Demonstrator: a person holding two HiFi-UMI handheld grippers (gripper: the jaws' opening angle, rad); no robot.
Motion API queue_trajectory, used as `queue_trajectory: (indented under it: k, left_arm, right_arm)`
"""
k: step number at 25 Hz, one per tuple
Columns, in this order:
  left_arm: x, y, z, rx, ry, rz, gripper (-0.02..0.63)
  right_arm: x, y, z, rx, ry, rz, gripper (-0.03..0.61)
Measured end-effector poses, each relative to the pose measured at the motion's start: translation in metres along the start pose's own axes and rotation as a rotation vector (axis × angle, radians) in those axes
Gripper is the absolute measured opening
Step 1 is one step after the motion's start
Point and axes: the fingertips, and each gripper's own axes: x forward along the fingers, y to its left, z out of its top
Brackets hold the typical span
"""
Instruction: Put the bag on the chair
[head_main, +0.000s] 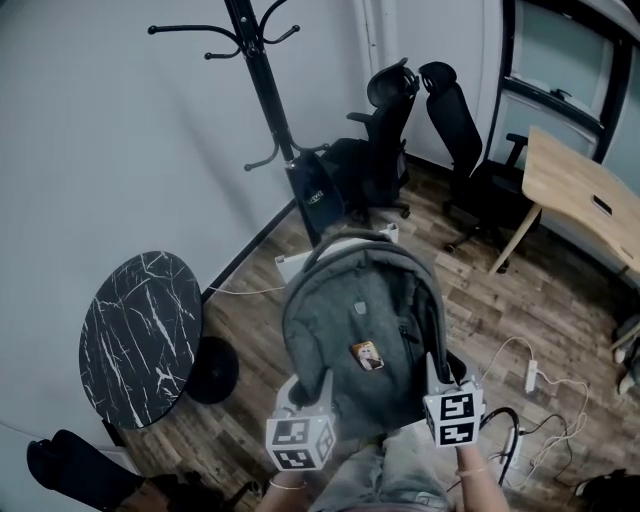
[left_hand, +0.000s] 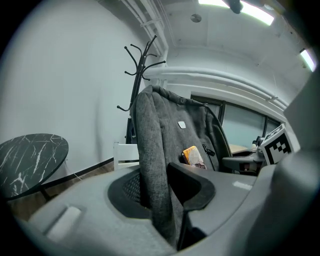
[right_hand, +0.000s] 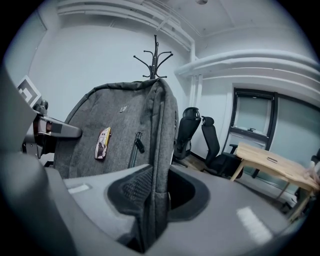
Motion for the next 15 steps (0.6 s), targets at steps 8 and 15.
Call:
queue_trajectory:
  k: [8,15]
  left_arm:
    - [0.048,0.014,-0.021,-0.048,0.070,0.059,0.121]
    - [0.092,0.029,-0.048,-0.091,0.126,0.087,0.120]
  right_arm:
    - [0.060,-0.008,-0.015,-0.062,0.041,0.071,0.081]
    - [0.113,-0.010,-0.035,-0.111,0.089,0.132,0.080]
